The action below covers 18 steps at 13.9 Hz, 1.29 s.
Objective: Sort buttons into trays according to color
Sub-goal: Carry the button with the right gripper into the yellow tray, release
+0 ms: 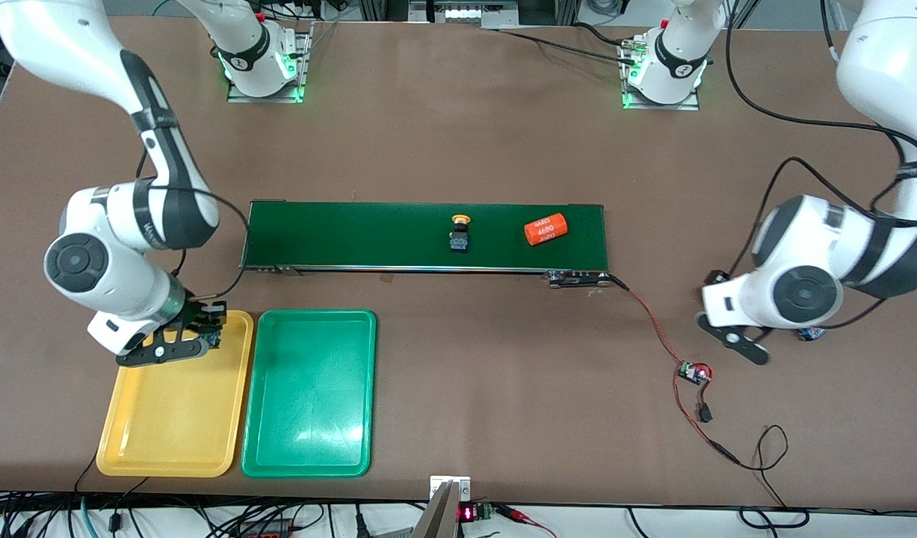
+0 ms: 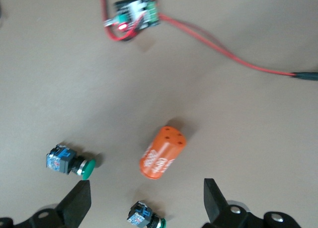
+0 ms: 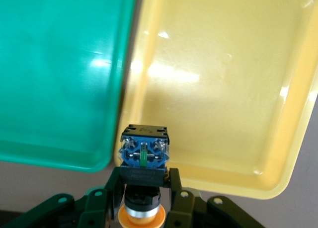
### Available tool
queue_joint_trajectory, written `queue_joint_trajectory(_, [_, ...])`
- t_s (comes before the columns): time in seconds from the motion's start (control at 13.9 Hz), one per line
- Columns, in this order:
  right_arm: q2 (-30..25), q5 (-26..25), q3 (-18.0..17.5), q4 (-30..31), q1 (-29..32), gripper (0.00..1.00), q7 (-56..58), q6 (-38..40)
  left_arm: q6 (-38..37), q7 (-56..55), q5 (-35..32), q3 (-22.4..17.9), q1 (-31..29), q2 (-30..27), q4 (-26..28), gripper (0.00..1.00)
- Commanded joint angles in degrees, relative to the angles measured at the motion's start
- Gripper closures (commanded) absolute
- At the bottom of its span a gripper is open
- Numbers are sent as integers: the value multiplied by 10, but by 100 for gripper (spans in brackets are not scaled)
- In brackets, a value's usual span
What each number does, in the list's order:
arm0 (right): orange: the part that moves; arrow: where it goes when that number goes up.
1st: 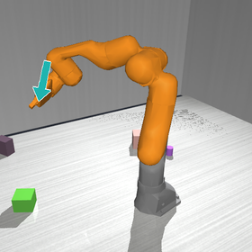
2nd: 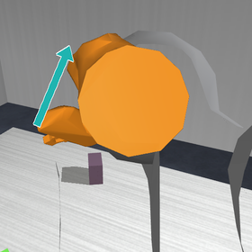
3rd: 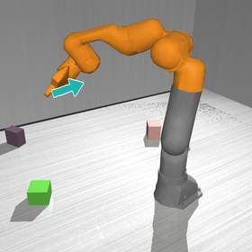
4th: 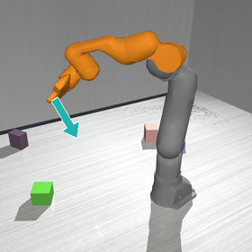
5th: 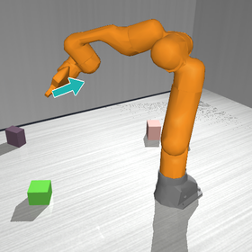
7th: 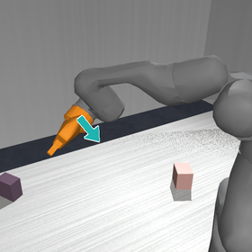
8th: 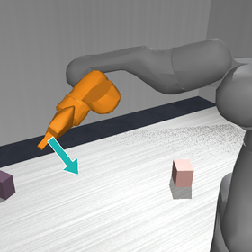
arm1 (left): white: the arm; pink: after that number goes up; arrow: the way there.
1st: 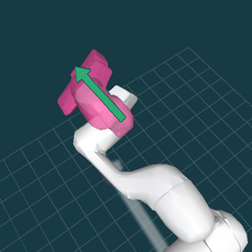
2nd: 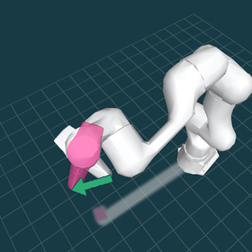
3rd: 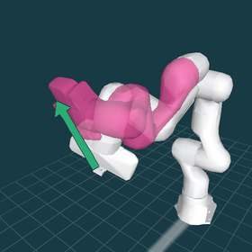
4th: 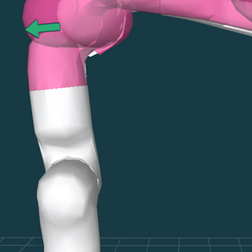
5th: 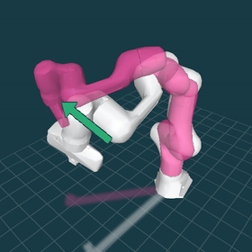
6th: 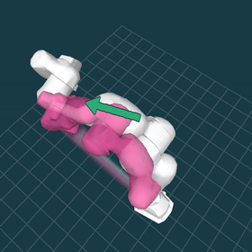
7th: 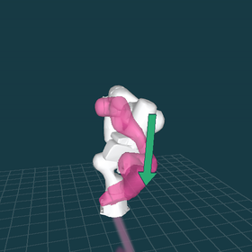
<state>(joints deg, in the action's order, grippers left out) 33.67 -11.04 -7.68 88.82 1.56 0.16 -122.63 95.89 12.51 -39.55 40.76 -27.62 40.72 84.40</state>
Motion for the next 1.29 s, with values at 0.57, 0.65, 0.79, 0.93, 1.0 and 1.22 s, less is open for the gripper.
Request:
queue_joint_trajectory(0.57, [80, -5, 7, -22, 49, 23, 61, -86, 95, -149, 101, -116, -81, 33, -69, 0])
queue_joint_trajectory(0.65, [81, -4, 7, -22, 49, 15, 61, -86, 109, -176, 104, -116, -87, 44, -70, 0])
queue_joint_trajectory(0.79, [79, 4, 7, -22, 49, 5, 56, -85, 139, -214, 125, -116, -105, 60, -71, 0])
queue_joint_trajectory(0.93, [69, 7, 2, -16, 46, 0, 52, -60, 170, -220, 138, -117, -103, 66, -71, 0])
queue_joint_trajectory(1.0, [58, 20, 0, -16, 41, 0, 28, -15, 182, -220, 137, -117, -104, 71, -71, 0])
queue_joint_trajectory(1.22, [17, 48, -20, -16, 20, 0, -50, 64, 213, -227, 139, -130, -103, 85, -73, 0])
